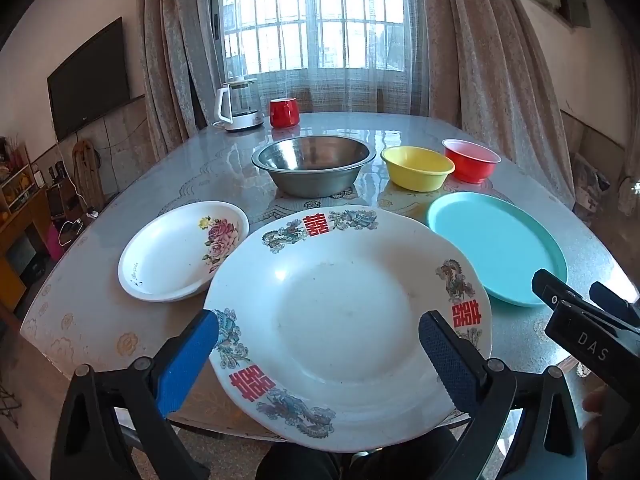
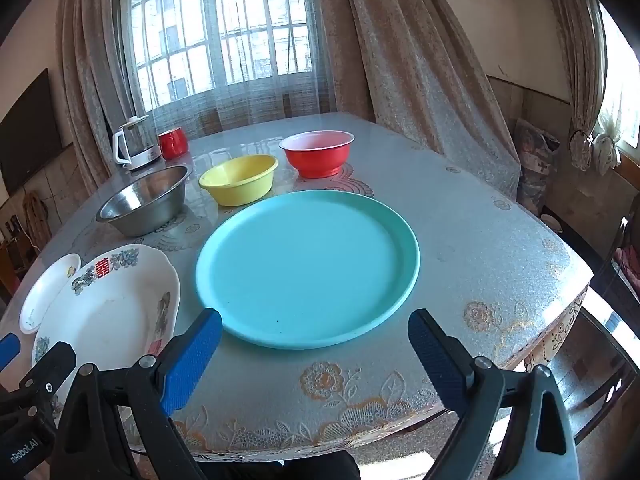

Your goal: Organize plates and bowls

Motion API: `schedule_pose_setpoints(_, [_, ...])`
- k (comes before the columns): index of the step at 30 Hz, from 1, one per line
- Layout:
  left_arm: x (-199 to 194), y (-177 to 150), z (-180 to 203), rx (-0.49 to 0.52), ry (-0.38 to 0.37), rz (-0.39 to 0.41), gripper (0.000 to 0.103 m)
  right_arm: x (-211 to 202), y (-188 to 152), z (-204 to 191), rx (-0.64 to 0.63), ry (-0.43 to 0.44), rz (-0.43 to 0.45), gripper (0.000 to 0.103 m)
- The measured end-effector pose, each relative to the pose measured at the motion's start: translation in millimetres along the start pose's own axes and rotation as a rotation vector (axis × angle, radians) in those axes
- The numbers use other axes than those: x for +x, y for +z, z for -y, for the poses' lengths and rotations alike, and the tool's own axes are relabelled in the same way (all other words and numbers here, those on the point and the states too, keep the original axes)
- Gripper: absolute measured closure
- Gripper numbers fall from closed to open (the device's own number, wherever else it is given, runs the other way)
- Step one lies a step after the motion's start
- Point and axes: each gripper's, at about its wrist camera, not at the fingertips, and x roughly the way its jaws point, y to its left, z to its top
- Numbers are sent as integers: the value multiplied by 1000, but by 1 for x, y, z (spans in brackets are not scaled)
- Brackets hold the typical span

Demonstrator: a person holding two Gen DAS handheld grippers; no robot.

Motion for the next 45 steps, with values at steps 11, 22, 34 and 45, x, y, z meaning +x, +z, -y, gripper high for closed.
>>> schedule_pose_setpoints(11, [-2,-1,-2,1,-7,3,2,-4,1,0,9,16,8,7])
schedule_pose_setpoints(22, [-10,0,-5,-10,-10,22,2,-13,2,-2,-6,18,29,7])
schedule_pose_setpoints(34, [-13,-1,-6,-9,-11,31,2,-17,2,-4,-8,35,42,7])
schedule_pose_setpoints(45, [-14,-1,-4,-4,-12,29,2,-18,2,-2,-4,39,41,7])
